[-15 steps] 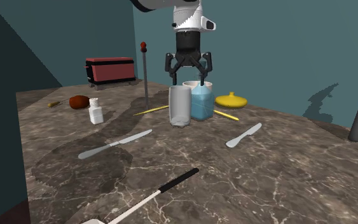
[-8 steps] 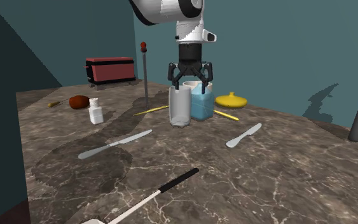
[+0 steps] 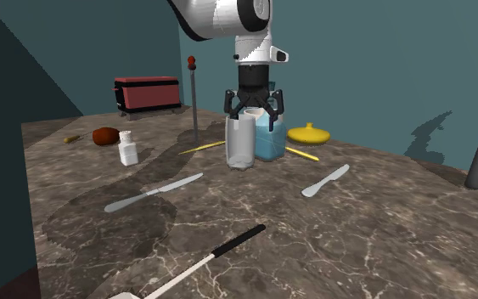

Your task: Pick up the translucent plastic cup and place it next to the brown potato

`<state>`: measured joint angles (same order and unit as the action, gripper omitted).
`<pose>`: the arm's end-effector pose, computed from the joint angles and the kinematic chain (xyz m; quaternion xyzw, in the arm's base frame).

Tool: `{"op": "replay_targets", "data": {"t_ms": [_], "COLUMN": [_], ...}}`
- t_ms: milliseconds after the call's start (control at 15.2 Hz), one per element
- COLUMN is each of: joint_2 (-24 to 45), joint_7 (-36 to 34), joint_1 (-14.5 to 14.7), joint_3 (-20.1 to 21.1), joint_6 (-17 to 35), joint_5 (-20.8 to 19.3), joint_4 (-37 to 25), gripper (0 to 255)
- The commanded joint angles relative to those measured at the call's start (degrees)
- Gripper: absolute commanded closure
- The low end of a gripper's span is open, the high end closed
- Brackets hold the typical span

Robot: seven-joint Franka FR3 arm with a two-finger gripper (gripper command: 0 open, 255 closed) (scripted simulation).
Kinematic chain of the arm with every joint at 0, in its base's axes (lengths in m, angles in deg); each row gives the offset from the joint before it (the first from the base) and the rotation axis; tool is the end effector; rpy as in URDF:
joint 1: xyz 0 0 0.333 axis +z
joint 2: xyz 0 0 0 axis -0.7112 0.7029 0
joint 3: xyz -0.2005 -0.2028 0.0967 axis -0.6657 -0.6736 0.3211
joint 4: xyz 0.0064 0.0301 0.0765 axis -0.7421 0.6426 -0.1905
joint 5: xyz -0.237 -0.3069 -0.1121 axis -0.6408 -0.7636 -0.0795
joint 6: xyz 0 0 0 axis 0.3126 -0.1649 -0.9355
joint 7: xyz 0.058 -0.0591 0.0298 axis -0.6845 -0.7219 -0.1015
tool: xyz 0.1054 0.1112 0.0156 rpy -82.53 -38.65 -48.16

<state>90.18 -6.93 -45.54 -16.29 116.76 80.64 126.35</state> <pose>0.6384 -0.0528 0.2999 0.9977 0.0654 -0.0109 0.0130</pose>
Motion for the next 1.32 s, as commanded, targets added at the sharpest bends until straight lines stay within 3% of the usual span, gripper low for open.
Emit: {"op": "replay_targets", "data": {"t_ms": [0, 66, 660, 1254], "joint_2": [0.00, 0.00, 0.00, -2.44], "joint_7": [0.00, 0.00, 0.00, 0.01], "joint_1": [0.00, 0.00, 0.00, 0.06], "joint_3": [0.00, 0.00, 0.00, -0.07], "joint_6": [0.00, 0.00, 0.01, -6.09], "joint_5": [0.00, 0.00, 0.00, -0.18], "joint_4": [0.00, 0.00, 0.01, -3.66], "gripper": [0, 255, 255, 255]}}
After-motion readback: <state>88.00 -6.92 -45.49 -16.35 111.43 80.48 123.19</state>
